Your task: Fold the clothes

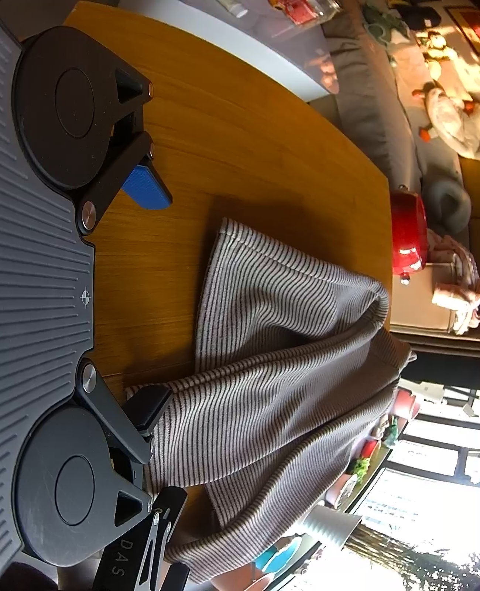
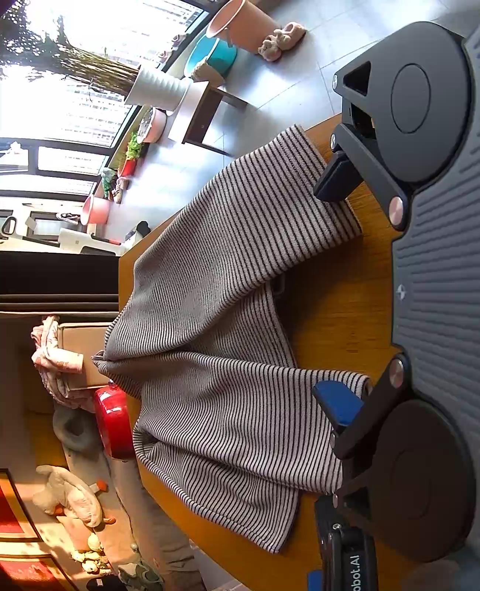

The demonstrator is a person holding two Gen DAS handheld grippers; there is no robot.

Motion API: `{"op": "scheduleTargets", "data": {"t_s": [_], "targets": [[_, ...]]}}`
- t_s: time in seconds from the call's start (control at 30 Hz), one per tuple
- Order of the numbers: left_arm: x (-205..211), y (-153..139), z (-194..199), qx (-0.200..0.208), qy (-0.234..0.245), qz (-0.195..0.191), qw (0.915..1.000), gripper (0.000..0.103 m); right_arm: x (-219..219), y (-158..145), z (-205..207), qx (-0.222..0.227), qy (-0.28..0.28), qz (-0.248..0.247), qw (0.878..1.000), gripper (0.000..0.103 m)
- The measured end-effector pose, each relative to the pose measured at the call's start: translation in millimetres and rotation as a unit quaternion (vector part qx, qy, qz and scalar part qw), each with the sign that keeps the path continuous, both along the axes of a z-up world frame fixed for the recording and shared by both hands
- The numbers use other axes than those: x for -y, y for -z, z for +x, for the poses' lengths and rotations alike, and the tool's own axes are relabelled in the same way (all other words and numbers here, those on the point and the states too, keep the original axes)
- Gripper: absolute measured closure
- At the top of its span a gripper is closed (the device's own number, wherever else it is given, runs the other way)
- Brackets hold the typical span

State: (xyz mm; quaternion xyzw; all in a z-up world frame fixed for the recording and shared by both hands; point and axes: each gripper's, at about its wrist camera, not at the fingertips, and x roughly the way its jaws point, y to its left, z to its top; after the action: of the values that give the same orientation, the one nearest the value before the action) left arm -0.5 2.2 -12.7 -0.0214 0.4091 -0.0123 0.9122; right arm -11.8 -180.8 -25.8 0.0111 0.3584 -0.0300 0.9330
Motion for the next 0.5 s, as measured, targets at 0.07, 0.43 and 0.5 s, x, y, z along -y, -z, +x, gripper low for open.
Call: {"op": "scheduleTargets", "data": {"t_s": [0.07, 0.43, 0.5], "targets": [[0.0, -0.1, 0.5, -0.001, 0.000, -0.001, 1.0000, 0.000, 0.1, 0.0, 0.1, -0.001, 0.001, 0.000, 1.000, 0.000], [-0.7, 0.7, 1.4, -0.005, -0.001, -0.004, 1.0000, 0.000, 0.5, 0.0, 1.8, -0.004, 0.002, 0.001, 1.000, 0.000], [-0.6, 0.8, 1.6, -0.005, -0.001, -0.005, 1.0000, 0.000, 0.3, 0.1, 2.3, -0.004, 0.002, 0.000, 1.000, 0.000]]}}
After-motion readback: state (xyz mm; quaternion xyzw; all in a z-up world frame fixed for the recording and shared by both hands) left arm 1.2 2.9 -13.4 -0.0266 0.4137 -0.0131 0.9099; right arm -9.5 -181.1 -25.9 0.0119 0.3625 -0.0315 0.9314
